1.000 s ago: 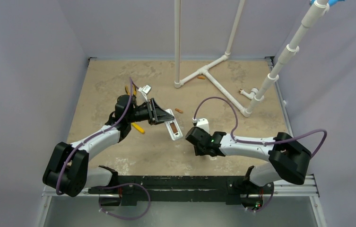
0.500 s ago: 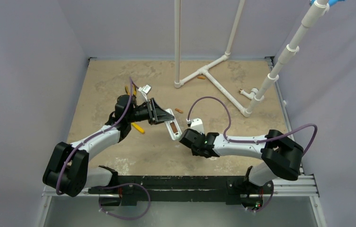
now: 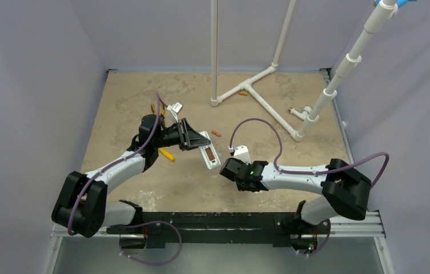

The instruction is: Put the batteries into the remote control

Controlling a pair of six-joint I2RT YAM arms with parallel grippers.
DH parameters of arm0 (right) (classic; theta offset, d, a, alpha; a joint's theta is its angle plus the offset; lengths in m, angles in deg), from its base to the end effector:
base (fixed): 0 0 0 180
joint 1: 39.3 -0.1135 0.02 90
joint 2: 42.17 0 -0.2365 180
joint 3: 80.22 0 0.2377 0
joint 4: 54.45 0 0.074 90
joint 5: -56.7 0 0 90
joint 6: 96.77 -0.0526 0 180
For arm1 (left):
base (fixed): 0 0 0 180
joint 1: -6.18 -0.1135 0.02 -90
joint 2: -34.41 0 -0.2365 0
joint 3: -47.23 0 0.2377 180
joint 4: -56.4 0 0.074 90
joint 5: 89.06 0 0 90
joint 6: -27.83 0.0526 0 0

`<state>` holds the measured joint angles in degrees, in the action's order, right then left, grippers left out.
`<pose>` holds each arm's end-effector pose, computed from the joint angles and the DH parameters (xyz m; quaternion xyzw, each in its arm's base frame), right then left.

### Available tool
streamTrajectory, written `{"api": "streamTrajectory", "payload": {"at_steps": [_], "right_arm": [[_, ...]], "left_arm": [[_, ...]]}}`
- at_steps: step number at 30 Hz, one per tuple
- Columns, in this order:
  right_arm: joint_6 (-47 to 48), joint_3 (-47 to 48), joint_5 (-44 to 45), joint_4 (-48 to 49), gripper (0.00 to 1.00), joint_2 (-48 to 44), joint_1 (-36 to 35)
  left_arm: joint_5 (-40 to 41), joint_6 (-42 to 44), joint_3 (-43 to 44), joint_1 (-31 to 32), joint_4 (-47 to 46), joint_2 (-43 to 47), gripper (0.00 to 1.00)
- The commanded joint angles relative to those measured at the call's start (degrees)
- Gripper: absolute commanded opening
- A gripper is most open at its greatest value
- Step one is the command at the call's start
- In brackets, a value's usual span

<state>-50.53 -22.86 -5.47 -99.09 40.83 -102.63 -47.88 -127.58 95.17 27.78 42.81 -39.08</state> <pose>0.1324 0.2089 0.1319 -0.1219 0.9494 -0.0071 0.2893 0.2397 -0.1375 0.2152 -0.0225 0.7535 -0.6276 0.1948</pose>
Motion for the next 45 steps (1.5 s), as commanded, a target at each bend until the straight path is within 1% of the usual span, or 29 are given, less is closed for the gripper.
{"api": "streamTrajectory", "payload": {"at_steps": [1, 4, 8, 9, 15, 17, 18, 21, 25, 27, 31, 33, 36, 39, 45], "right_arm": [[1.4, 2.78, 4.32, -10.45, 0.0, -0.02, -0.04], [1.74, 3.93, 5.71, -12.97, 0.0, 0.07, -0.04], [1.62, 3.02, 4.76, -11.01, 0.0, -0.87, -0.04], [1.52, 2.64, 4.32, -10.3, 0.01, -1.24, -0.04], [1.42, 0.54, 3.44, -7.55, 0.17, -5.38, 1.07], [1.94, -0.79, 1.73, -6.25, 0.23, -7.08, 2.79], [2.63, -3.01, -2.04, -3.88, 0.26, -9.37, 6.22], [3.11, -6.67, -6.4, -0.97, 0.25, -13.09, 10.56], [3.5, -9.24, -7.67, -0.54, 0.21, -16.01, 13.21], [3.4, -9.7, -8.78, -0.21, 0.24, -16.54, 13.49], [0.24, -10.95, -10.4, 0.93, 0.36, -18.37, 13.63], [-2.76, -11.97, -10.7, 1.52, 0.38, -20.13, 13.67], [-7.65, -14.28, -11.43, 2.96, 0.38, -22.81, 13.75], [-11.09, -15.88, -12.04, 3.74, 0.35, -24.26, 13.98], [-12.29, -16.65, -13.88, 4.88, 0.3, -22.99, 14.29]], "left_arm": [[-0.2, -0.15, 1.32, -0.16, -3.69, 0.17, 0.0], [-0.23, -0.2, 1.4, -0.16, -3.7, 0.18, 0.0], [-0.42, -0.33, 1.58, -0.16, -3.75, 0.13, 0.0], [-0.47, -0.32, 1.61, -0.16, -3.7, 0.14, 0.0], [-0.49, -0.27, 1.58, -0.2, -3.73, 0.06, 0.0], [-0.45, -0.23, 1.49, -0.16, -3.74, 0.18, 0.0], [-0.39, -0.26, 1.48, -0.17, -3.7, 0.06, 0.0], [-0.29, -0.24, 1.55, -0.16, -3.7, 0.02, 0.0], [-0.14, -0.25, 1.53, -0.18, -3.75, -0.19, 0.0], [-0.18, -0.24, 1.68, -0.16, -3.7, -0.47, 0.0], [-0.4, -0.34, 1.92, -0.16, -3.7, -0.57, 0.0], [-0.41, -0.34, 1.85, -0.16, -3.76, -0.58, 0.0], [-0.4, -0.34, 1.77, -0.16, -3.74, -0.51, 0.0], [-0.31, -0.34, 1.64, -0.16, -3.73, -0.35, 0.0], [-0.4, -0.34, 1.63, -0.16, -3.66, -0.34, 0.0]]}}
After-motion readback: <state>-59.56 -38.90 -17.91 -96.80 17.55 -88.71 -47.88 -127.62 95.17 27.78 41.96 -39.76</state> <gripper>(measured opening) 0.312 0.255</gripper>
